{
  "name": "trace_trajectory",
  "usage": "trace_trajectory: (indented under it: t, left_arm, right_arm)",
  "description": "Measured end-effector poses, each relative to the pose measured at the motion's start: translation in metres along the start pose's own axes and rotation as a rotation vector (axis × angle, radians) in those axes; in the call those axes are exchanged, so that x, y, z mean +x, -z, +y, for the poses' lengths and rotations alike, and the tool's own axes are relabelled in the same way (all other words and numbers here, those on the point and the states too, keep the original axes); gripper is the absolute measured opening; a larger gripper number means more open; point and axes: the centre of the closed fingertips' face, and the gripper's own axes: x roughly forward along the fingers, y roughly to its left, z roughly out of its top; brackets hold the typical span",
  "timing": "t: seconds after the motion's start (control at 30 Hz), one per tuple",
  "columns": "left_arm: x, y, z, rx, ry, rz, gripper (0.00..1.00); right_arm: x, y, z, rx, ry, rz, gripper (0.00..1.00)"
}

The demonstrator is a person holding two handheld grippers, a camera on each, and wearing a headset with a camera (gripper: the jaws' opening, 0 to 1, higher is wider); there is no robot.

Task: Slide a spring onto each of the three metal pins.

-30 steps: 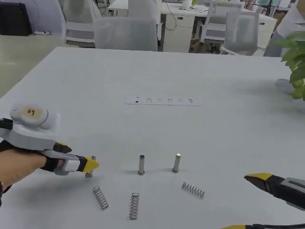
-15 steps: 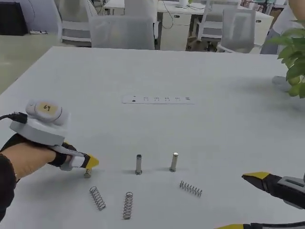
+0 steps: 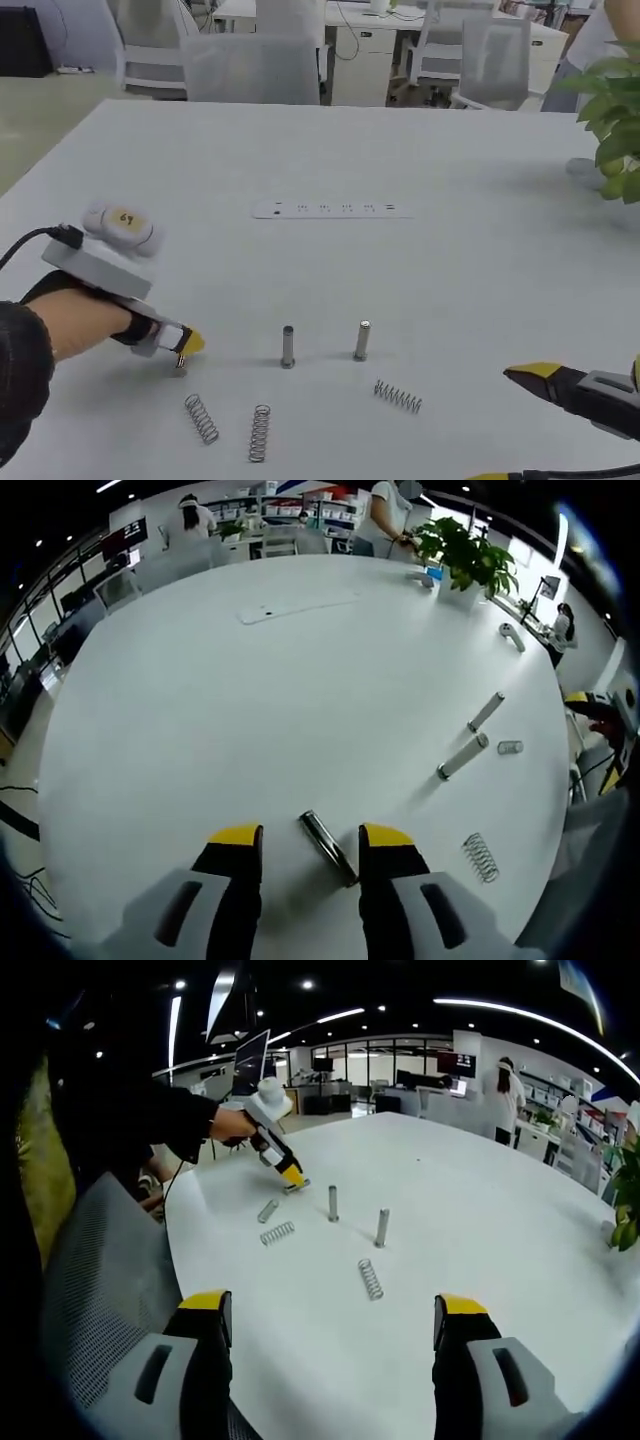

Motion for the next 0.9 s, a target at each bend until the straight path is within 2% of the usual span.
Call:
trace_trajectory:
  t: [0.17,0.2,0.27,0.43,0.47,0.7,0.9]
  left_arm:
    - [0.003,0.000,0.001,-0.007,-0.013,0.033,0.26]
    - [0.003,0.002,0.002,-0.012,-0.024,0.051,0.25]
    - [0.004,0.001,0.000,-0.010,-0.020,0.056,0.23]
    - [0.006,0.002,-0.001,-0.018,-0.025,0.102,0.23]
    - [0.007,0.001,-0.001,-0.015,-0.024,0.099,0.23]
    - [0.012,0.006,-0.002,-0.031,-0.023,0.150,0.20]
    - [0.016,0.003,0.001,-0.032,-0.036,0.158,0.17]
  right_arm:
    - [0.000,0.001,0.000,0.000,0.000,0.003,0.82]
    - [0.000,0.002,0.000,0.001,0.000,0.004,0.82]
    - [-0.001,0.003,0.000,0.001,0.001,0.006,0.82]
    - [0.000,0.004,0.001,0.002,-0.002,0.009,0.81]
    - [0.000,0.004,0.001,0.002,-0.003,0.010,0.81]
    - [0.000,0.004,0.000,0.003,-0.002,0.010,0.81]
    - [0.000,0.007,0.000,0.007,-0.001,0.015,0.81]
